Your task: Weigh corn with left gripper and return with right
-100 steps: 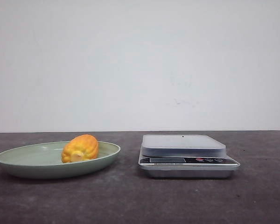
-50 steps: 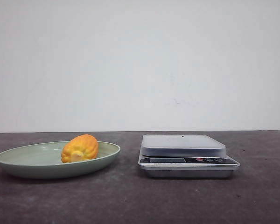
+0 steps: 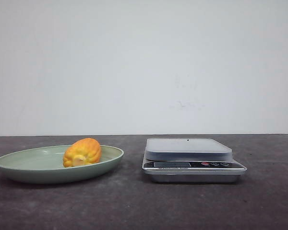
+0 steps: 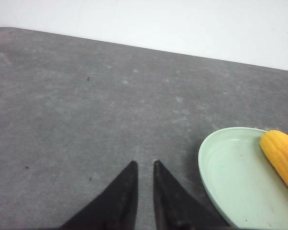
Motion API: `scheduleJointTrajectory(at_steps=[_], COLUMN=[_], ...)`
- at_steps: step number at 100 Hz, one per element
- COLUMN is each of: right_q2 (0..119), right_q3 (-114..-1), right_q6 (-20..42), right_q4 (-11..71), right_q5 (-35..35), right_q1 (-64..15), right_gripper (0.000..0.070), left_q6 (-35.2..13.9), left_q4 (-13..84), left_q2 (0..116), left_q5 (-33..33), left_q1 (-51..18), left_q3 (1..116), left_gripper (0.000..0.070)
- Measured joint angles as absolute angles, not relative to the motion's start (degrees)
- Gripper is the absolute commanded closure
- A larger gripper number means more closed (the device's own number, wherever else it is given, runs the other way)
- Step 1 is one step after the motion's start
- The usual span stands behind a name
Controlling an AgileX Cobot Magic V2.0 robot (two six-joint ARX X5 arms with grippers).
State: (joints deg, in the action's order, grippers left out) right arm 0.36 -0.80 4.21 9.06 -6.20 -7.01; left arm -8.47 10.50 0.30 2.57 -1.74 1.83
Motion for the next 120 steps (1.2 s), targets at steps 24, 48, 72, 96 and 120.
scheduleJointTrajectory(at_steps=[24,48,72,96,120], right_q2=[0.32,0.32,0.32,0.32,0.32], right_q3=[-0.82,-0.82,-0.82,-0.82,-0.82], right_q6=[4.78,4.95,4.95,4.95,4.95], right_q4=[9.39,9.26,9.26,9.26,9.26], right_q5=[-4.45,-4.27,-4.27,-4.27,-4.27], right_q1=[-6.61,-6.61,-6.61,-6.61,-6.61], right_gripper=[0.0688,0.0688,0.0688,0.0688,0.0688], left_q6=[-8.47,-8.47,-8.47,-8.47,-8.47], left_q4=[10.50,10.48,10.50,10.50,10.50], left_q2=[0.30,0.30,0.30,0.30,0.30], left_q5=[2.57,2.57,2.57,2.57,2.57], left_q1=[-1.74,-1.74,-1.74,-1.74,-1.74], left_q3=[1.83,1.83,1.83,1.83,1.83], left_gripper=[0.0678,0.0678,0.0678,0.0678,0.0678])
